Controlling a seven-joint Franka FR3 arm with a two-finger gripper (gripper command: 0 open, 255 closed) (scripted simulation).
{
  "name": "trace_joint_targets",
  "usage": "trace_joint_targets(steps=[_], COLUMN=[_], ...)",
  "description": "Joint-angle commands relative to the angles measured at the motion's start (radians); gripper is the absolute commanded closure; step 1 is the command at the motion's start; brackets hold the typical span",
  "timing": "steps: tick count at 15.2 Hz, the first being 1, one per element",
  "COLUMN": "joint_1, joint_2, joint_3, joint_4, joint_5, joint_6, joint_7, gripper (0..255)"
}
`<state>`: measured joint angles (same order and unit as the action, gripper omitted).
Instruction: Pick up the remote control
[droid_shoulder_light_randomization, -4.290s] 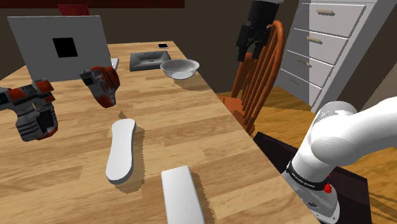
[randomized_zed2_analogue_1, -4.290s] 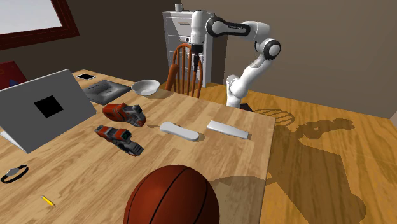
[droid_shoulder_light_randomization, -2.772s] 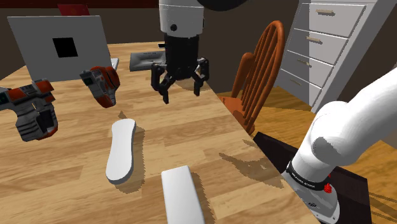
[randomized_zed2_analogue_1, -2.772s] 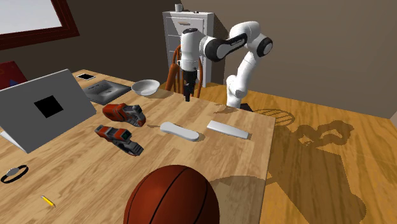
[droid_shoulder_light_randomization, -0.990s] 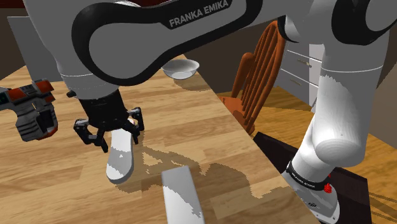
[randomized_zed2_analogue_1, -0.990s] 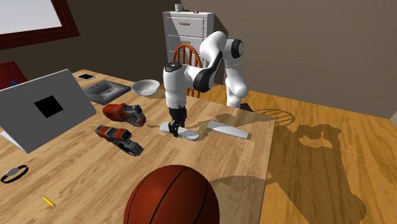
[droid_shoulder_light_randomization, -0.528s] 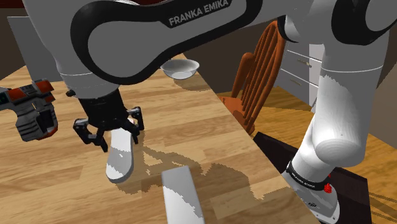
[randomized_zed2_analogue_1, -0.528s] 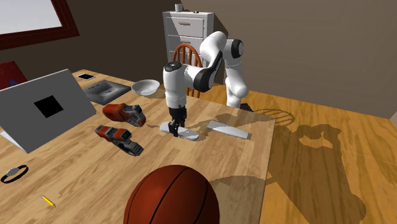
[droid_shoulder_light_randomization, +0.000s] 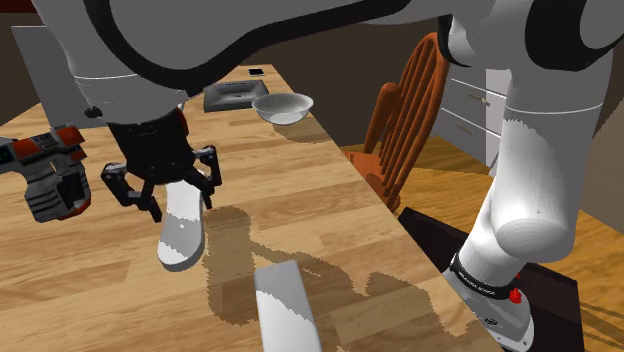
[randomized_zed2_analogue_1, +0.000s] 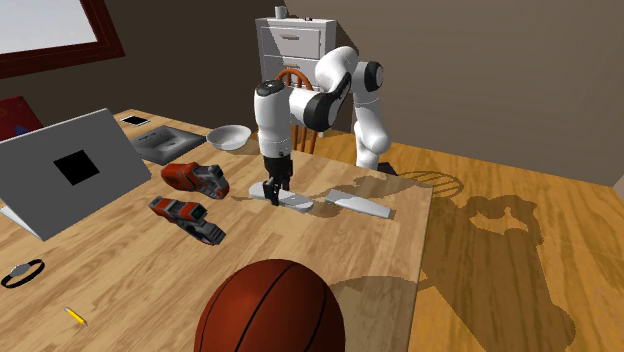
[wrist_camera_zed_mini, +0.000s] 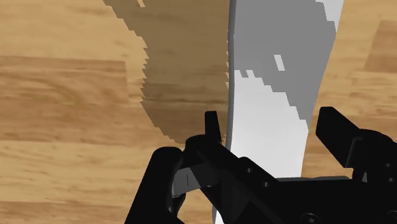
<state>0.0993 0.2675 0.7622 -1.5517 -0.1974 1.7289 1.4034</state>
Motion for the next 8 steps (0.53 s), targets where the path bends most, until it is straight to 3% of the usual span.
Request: trace_joint_targets(steps=[1,8], joint_1=[0.003,0.016], joint_2=[0.000,0.009], joint_3=[0.001,0.003], joint_4=[0.026,0.107], joint_5=[0.001,-0.005], joint_6=[-0.026,-0.100], joint_7=[-0.001,-0.001], gripper=[255,255])
